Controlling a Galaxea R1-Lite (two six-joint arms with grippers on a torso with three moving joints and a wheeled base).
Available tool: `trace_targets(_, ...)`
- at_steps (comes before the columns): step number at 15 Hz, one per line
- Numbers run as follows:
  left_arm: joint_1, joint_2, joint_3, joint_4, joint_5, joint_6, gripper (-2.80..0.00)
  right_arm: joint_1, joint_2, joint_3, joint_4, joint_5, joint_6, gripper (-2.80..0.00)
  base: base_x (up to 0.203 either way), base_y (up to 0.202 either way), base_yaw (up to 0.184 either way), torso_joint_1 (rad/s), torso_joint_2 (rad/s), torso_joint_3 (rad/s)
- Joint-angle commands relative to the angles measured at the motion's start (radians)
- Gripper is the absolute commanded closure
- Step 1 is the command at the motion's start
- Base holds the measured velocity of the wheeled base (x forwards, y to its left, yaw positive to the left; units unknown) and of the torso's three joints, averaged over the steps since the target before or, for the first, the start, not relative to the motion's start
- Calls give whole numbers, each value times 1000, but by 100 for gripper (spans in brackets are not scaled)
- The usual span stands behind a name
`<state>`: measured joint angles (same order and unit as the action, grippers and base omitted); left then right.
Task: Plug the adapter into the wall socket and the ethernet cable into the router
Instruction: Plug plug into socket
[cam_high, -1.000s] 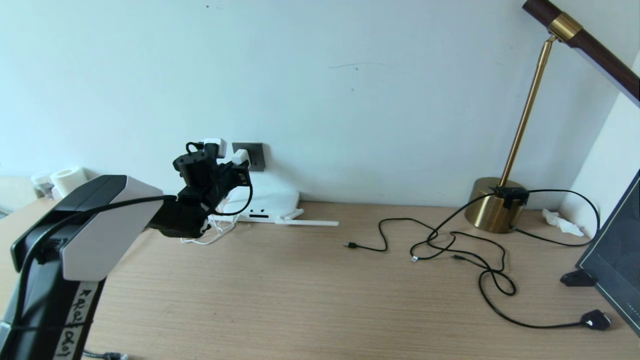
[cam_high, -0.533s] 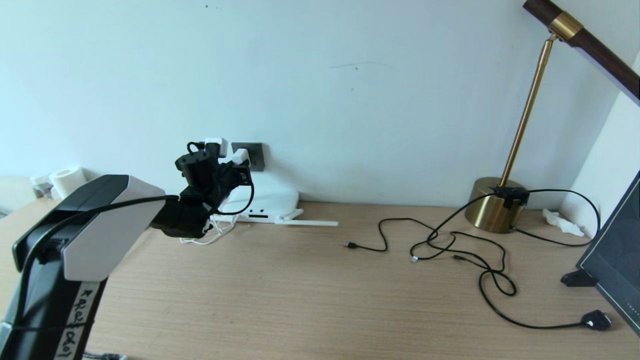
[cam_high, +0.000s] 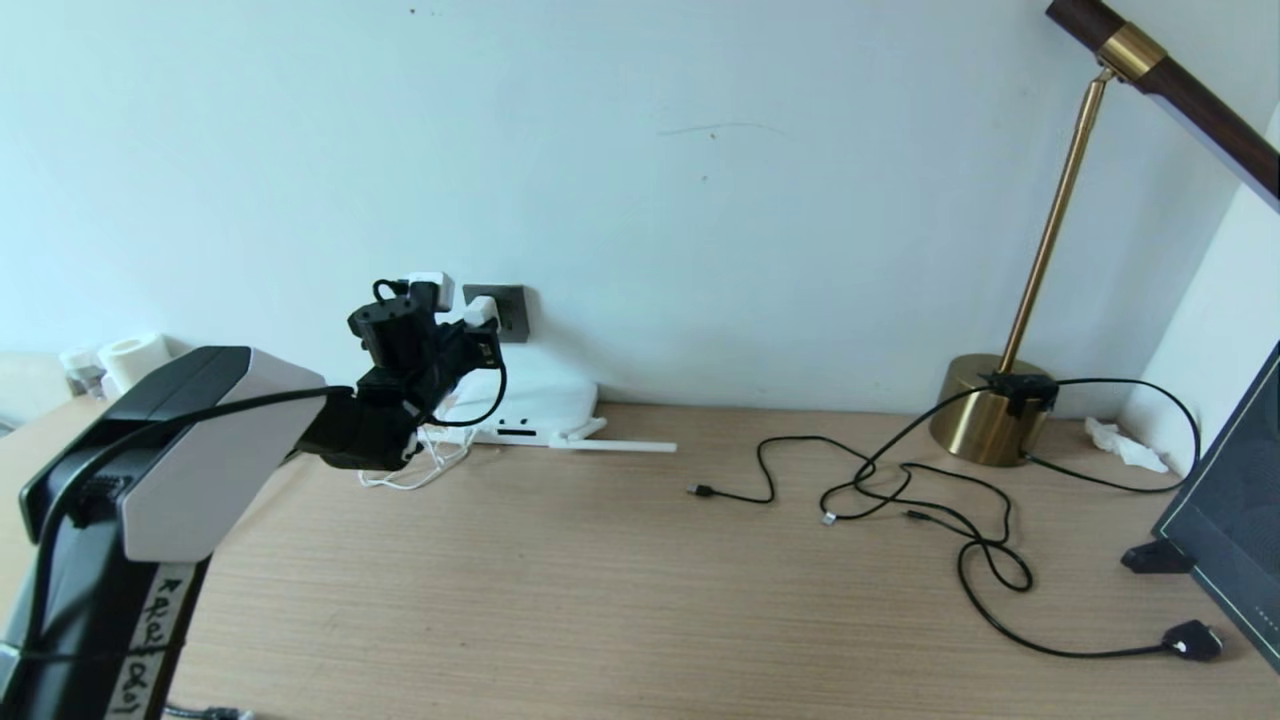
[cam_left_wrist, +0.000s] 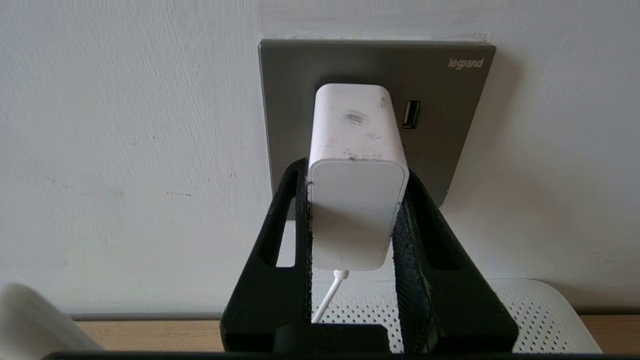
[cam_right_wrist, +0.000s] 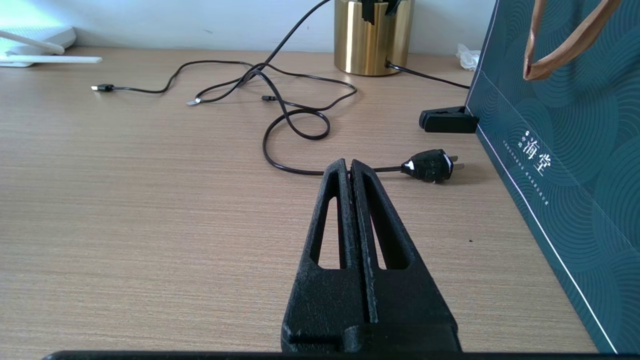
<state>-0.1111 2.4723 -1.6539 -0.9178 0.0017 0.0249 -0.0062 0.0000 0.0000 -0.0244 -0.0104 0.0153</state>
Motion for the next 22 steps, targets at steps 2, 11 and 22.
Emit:
trace_targets(2, 2, 5, -32, 13, 1, 1, 0, 0, 0, 12, 0, 0, 0, 0, 0, 0, 0, 0, 0, 0)
trace_targets(11, 10, 11, -52, 32, -6, 0, 0, 0, 0, 12, 0, 0, 0, 0, 0, 0, 0, 0, 0, 0)
trace_targets(22, 14, 0, -47, 28, -5, 3, 0, 0, 0, 12, 0, 0, 0, 0, 0, 0, 0, 0, 0, 0)
